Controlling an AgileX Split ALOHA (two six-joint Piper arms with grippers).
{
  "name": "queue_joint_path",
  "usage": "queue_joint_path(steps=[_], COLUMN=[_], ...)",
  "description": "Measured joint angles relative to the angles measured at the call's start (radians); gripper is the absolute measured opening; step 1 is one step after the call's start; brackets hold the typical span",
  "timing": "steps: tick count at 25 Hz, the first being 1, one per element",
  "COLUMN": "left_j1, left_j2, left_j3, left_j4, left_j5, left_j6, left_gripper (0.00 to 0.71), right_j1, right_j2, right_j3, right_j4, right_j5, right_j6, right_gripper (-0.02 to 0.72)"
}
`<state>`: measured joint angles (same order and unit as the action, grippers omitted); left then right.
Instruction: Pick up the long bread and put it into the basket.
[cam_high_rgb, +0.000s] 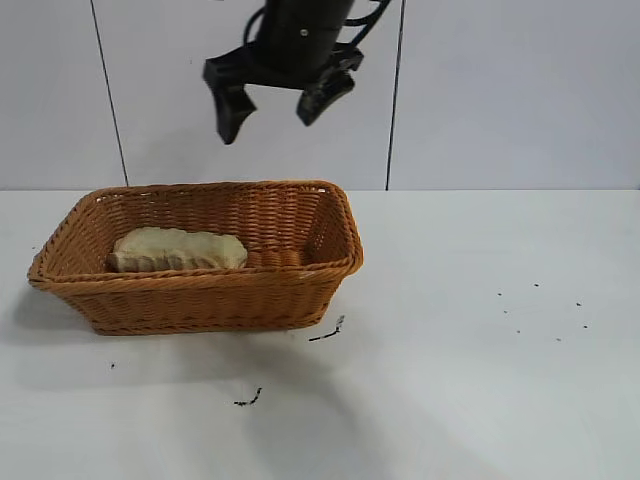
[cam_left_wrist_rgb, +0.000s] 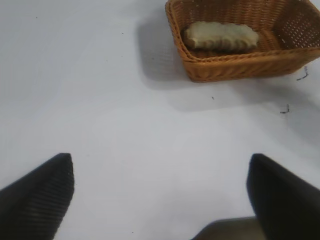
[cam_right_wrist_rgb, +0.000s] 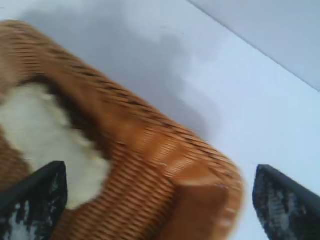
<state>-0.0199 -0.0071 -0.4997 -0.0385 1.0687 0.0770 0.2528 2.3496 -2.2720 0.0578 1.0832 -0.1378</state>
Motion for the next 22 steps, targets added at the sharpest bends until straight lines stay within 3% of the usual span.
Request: queue_joint_path(steps=[5,9,13,22], left_j1=[0.000,0.000,0.000,0.000], left_j2=[0.000,0.000,0.000,0.000], left_j3=[0.000,0.000,0.000,0.000], left_j4=[0.000,0.000,0.000,0.000], left_j5=[0.000,0.000,0.000,0.000], left_j6=[0.000,0.000,0.000,0.000], left_gripper=[0.692,0.692,0.692,0.692], right_j1=[-0.151,-0.224,-0.234,-0.234], right_j2=[0.000,-0.013,-0.053,-0.247], right_j3=[0.000,0.000,0.000,0.111], right_j4=[0.008,0.047,0.051,0.066], right_j5=[0.038,0.073,0.126,0.131], right_j6=[0.033,0.050,0.052,0.067], right_gripper=[0.689,0.689,0.689,0.689])
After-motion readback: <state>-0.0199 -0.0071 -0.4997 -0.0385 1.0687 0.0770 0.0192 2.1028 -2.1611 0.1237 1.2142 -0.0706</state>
